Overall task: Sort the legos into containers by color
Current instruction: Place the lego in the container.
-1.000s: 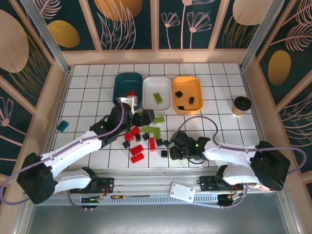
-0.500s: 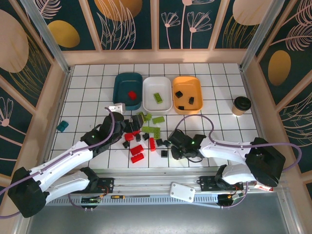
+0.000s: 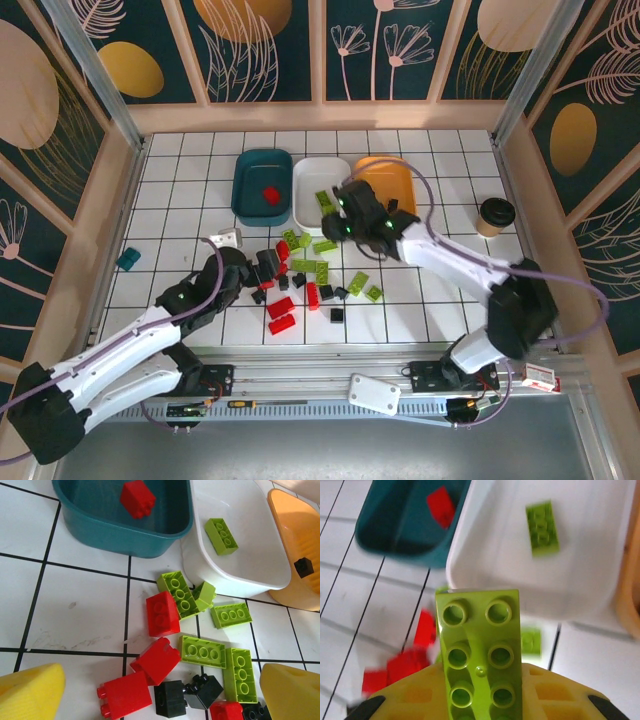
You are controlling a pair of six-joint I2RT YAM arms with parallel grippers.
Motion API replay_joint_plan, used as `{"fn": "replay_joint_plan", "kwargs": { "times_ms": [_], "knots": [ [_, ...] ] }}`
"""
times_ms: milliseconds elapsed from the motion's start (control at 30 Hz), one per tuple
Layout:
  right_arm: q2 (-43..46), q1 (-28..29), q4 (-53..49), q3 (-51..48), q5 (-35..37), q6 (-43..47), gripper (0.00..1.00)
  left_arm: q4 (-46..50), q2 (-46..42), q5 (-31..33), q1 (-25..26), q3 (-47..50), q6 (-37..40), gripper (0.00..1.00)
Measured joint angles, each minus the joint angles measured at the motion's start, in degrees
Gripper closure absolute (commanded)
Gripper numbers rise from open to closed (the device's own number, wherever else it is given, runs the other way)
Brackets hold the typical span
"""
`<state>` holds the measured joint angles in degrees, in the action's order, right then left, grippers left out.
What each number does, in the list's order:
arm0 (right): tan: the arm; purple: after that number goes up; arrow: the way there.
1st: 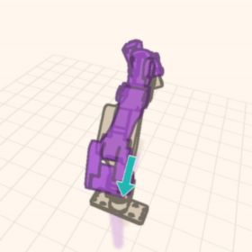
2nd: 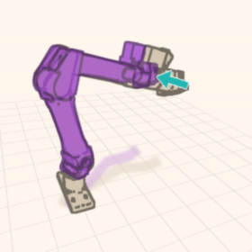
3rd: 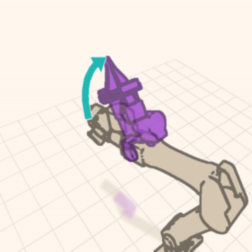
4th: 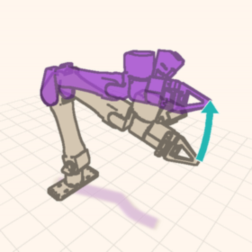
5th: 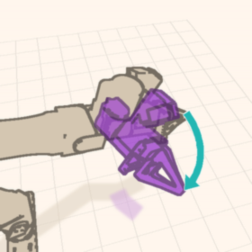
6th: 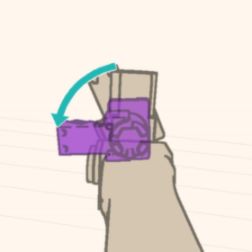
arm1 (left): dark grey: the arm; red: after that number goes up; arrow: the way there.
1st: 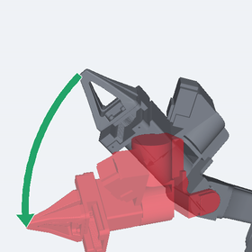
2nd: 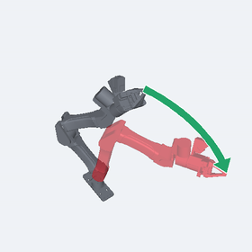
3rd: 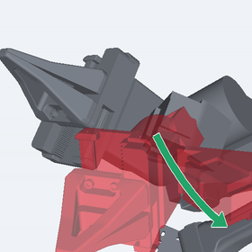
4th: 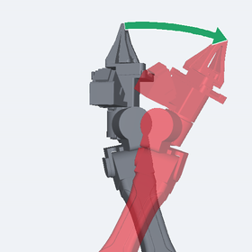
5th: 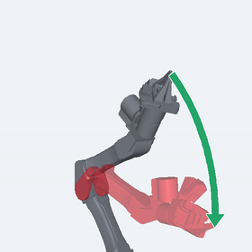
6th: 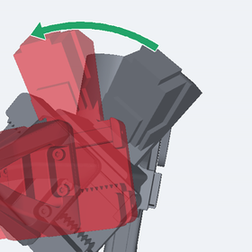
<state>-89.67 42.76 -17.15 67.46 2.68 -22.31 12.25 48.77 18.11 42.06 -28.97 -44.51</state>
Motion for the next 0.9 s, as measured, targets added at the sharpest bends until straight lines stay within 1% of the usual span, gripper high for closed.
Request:
{"fn": "replay_joint_plan", "kwargs": {
  "times_ms": [167, 267, 300, 400, 433, 500, 633, 667, 800, 900],
  "knots": [
    [-17.4, -4.7, 3.9, 13.8, -1.1, 2.1, 0.81, 1.2, -1.3, 0.0, 0.0, 1.5, -1.3, 0.02],
    [-25.0, -6.4, 3.7, 20.2, -1.3, 2.8, 0.77, 1.6, -1.3, -0.3, 0.0, 2.7, -2.2, 0.04],
    [-26.9, -6.7, 3.4, 22.0, -1.3, 3.0, 0.72, 1.8, -1.3, -0.4, 0.0, 3.2, -2.5, 0.05],
    [-30.6, -7.3, 2.9, 25.4, -1.3, 2.8, 0.49, 2.1, -1.0, -1.2, 0.0, 4.1, -2.9, 0.07],
    [-31.2, -7.4, 2.8, 26.0, -1.3, 2.8, 0.45, 2.2, -0.8, -1.3, 0.0, 4.3, -3.0, 0.09],
    [-31.5, -7.5, 2.8, 26.2, -1.4, 3.0, 0.41, 2.1, 0.3, -1.7, 0.0, 4.3, -3.0, 0.13],
    [-31.3, -7.5, 3.1, 25.8, -2.0, 3.0, 0.4, 1.7, 4.3, -3.6, 0.0, 4.3, -2.5, 0.25],
    [-30.8, -7.5, 3.5, 25.0, -2.2, 2.9, 0.4, 1.8, 5.3, -4.1, 0.0, 4.2, -2.2, 0.27],
    [-26.1, -7.5, 5.2, 18.0, -2.8, 2.5, 0.4, 2.3, 8.5, -5.5, 0.0, 4.2, -1.6, 0.25],
    [-21.3, -7.5, 6.4, 12.2, -2.9, 2.2, 0.4, 2.5, 9.6, -6.3, 0.0, 4.3, -1.6, 0.29]
  ]
}}
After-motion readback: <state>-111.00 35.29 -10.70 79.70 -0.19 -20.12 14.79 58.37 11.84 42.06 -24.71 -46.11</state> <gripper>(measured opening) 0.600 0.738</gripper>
